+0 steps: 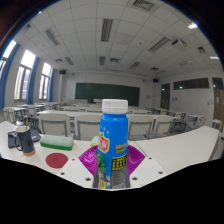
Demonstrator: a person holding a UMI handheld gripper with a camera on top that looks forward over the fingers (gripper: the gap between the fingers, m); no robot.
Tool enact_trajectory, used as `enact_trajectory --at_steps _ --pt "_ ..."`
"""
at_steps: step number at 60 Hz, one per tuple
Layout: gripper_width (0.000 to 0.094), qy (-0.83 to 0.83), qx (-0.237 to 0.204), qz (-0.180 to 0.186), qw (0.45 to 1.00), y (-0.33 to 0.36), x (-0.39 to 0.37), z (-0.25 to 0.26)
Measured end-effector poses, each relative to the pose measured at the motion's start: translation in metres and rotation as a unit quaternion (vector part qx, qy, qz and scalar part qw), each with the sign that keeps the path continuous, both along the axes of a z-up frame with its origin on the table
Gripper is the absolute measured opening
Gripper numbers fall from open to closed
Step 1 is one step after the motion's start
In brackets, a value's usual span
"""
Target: Pour water
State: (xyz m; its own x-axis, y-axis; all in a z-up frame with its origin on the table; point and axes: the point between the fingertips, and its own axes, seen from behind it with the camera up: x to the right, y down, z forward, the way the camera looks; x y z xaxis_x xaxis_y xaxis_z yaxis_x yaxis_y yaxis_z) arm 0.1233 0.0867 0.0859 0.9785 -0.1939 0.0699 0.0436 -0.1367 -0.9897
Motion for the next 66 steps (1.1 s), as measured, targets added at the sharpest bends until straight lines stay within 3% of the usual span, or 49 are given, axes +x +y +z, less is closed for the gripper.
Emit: enact_trajectory --at_steps 9,18,26,34,41,46,57,66 --pt "0.0350 -0.052 -0.012 0.012 0.998 0.004 -0.017 0.010" --pt "0.0348 -0.279 -0.004 0.016 0.960 0.019 -0.059 0.082" --pt "0.0348 -0.506 -0.009 0.038 0.862 0.041 -0.124 0.131" --pt "0.0347 -0.671 -0.037 0.065 0.737 0.059 -0.164 0.122" --pt "0.0349 -0.806 -0.046 0.051 0.588 0.056 -0.194 0.117" --pt "0.0348 -0.855 -0.043 0.058 0.513 0.055 -0.212 0.104" --pt "0.0350 -0.893 -0.036 0.049 0.445 0.060 -0.217 0.116" --pt "0.0350 -0.900 -0.035 0.043 0.433 0.069 -0.224 0.125"
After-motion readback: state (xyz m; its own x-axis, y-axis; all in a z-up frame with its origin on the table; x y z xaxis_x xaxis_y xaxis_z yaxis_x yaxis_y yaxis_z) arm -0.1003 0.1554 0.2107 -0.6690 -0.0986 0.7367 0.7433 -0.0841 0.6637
